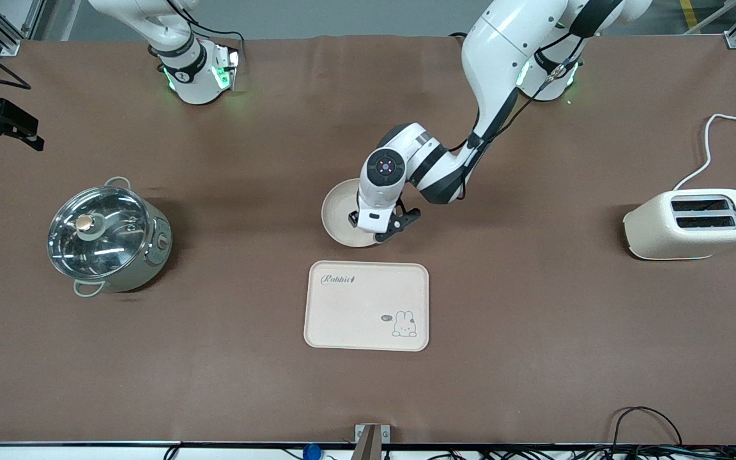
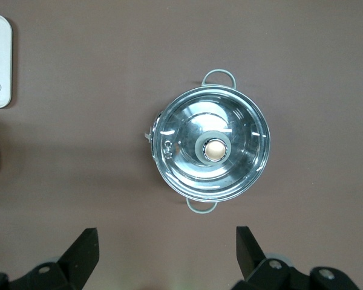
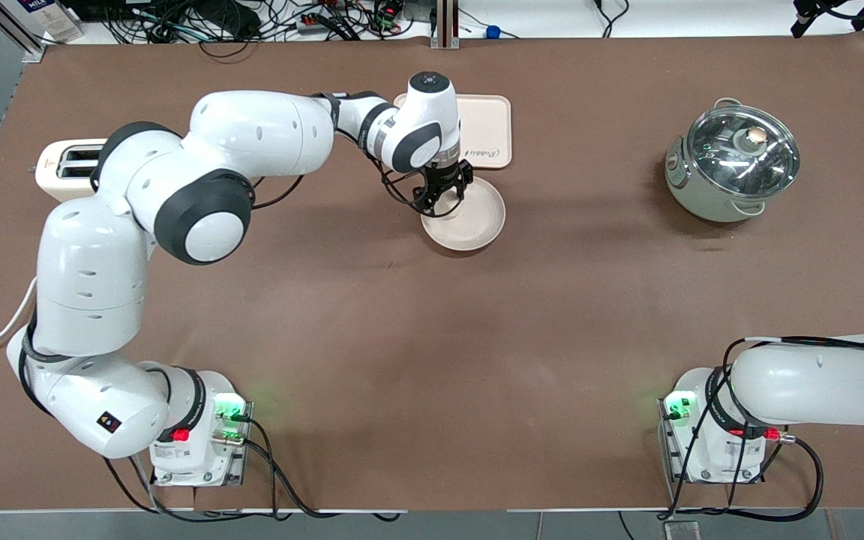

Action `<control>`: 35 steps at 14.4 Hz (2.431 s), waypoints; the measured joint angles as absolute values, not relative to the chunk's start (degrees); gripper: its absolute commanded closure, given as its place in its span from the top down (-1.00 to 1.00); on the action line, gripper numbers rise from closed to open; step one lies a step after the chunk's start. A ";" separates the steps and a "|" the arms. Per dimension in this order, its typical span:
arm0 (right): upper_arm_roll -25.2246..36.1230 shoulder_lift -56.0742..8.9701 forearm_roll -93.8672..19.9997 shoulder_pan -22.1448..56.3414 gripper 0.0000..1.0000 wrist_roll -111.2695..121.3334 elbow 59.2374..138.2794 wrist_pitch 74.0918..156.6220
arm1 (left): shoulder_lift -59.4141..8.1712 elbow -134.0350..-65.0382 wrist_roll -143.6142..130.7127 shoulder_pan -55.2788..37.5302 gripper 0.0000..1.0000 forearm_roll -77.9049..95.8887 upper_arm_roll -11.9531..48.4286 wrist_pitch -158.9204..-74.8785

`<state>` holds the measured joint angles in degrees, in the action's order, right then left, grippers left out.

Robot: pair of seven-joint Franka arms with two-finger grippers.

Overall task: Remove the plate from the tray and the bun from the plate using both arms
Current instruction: 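Lower the left gripper onto the plate and grasp the white bun, then lift the bun and carry it toward the toaster with the left gripper, then lower the bun onto the table beside the toaster and open the left gripper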

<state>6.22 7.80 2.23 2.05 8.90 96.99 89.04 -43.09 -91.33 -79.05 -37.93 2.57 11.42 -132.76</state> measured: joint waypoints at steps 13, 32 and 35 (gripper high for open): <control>6.24 7.08 2.23 1.96 1.00 8.88 97.30 90.05 | -44.60 -87.94 -80.77 -37.69 -0.60 2.57 11.38 -135.40; 6.38 7.03 2.16 1.70 1.00 8.87 97.83 89.80 | -40.05 -92.15 -61.16 -4.17 -0.20 -6.15 9.78 -117.93; 6.39 7.03 2.15 1.70 1.00 8.87 97.93 89.80 | -40.40 -92.83 -58.91 -2.28 0.22 -6.15 9.79 -117.93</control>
